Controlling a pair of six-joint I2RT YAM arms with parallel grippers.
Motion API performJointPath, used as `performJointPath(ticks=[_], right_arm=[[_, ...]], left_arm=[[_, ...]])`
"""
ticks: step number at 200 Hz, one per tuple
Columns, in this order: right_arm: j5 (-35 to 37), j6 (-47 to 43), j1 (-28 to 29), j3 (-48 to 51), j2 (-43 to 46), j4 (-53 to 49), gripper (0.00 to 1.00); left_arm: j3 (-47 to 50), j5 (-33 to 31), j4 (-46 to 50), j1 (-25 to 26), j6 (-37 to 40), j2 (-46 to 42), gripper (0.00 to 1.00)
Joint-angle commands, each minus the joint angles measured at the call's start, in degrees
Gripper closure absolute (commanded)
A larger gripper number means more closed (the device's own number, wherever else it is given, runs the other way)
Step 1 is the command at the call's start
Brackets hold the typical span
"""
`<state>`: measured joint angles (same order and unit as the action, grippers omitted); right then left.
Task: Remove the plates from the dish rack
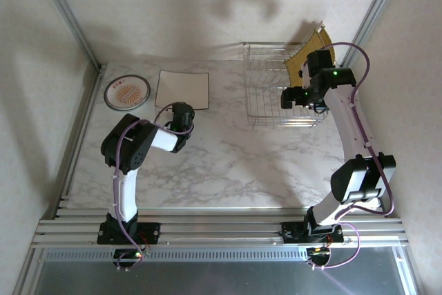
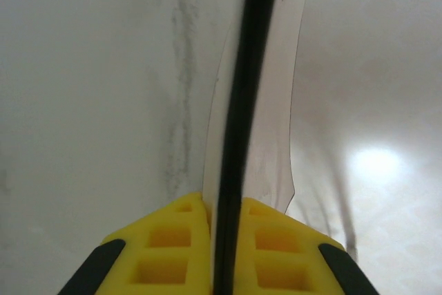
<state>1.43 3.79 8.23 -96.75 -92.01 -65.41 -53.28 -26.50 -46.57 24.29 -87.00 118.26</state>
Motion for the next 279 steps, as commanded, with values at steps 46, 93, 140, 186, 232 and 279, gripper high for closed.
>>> performJointPath(ticks=[46,93,140,186,232,279], right_arm=[[-1.4,0.3,-0.2,-1.0,0.8,-0.5,0.01],[-1.3,0.4,-0.3,-0.3,1.3,-0.6,0.01],[-1.0,0.6,-0.3,-0.1,2.2,-0.5,0.01],[-1.2,0.9,-0.3,0.2,2.9,-0.4,0.01],[-1.6,1.1,-0.3,1.3,3.8,0.2,0.01],[-1.9,1.4,-0.3,1.6,4.6,0.2,0.01]], left_arm=[[-4.1,-4.1,-0.7,0.2,-2.6,-1.0,1.0],[-5.0,-3.7,2.3,0.1,-2.3,-0.8,0.82],[-5.3,-2.6,6.4,-0.4,-2.6,-1.6,0.62],[-5.6,-0.5,11.4,-1.4,-0.9,-2.7,0.43],[-4.9,0.7,15.1,-2.1,-0.3,-3.7,0.28],[-6.3,3.3,19.5,-2.5,2.2,-4.4,0.05]])
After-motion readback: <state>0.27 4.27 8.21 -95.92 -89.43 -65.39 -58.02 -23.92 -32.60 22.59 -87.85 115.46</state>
